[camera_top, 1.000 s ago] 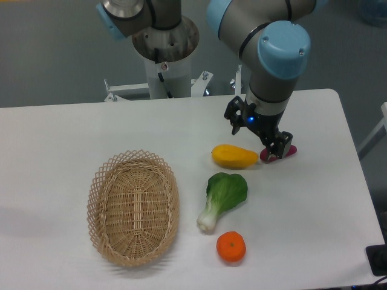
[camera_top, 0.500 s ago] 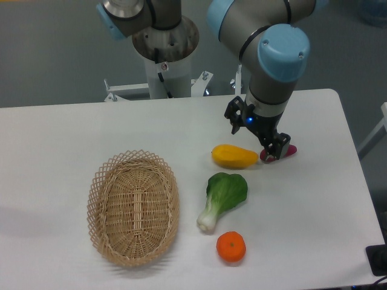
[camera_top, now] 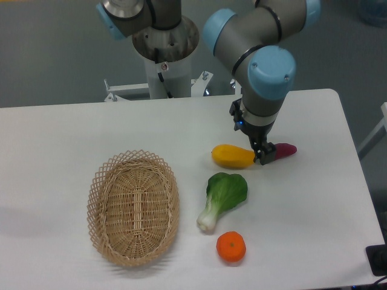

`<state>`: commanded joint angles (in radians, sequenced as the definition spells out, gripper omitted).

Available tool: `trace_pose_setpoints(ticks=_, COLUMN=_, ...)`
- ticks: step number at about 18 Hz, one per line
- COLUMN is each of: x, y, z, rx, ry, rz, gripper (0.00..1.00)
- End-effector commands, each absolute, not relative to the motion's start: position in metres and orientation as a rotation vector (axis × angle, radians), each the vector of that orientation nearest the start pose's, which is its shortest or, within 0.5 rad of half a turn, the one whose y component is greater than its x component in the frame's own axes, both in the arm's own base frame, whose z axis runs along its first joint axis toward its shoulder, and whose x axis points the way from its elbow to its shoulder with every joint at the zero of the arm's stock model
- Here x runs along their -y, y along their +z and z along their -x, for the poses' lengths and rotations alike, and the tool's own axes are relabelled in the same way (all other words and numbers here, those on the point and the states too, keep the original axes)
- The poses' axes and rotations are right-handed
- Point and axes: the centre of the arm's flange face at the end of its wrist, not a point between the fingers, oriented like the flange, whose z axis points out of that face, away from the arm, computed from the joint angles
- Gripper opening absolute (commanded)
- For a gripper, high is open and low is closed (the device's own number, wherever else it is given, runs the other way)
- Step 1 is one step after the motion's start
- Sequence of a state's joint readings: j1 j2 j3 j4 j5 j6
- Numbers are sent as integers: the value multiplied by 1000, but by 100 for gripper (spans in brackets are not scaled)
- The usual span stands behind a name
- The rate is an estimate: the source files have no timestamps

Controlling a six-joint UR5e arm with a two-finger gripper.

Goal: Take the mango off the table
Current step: 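Move the gripper over the yellow mango and lower it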

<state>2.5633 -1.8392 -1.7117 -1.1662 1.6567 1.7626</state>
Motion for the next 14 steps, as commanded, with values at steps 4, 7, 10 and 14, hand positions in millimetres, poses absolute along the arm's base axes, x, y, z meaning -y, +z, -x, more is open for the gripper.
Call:
trace_pose_setpoints(ticks=4, x=-410, y=287, z=400, rx=-1242, ry=33, rz=2980, gripper=100)
trace_pose_setpoints(ticks=7, x=-406, y=270, z=394, rx=-1310, ry=76, rz=2945, gripper=100)
trace_pose_setpoints(ticks=10, x=-400, y=258, z=389, rx=-1372, ry=98, rz=2916, gripper=100)
trace_pose_setpoints(ticks=14, x=-398, y=250, z=385, rx=-1407, ry=73, rz=2905, gripper=100)
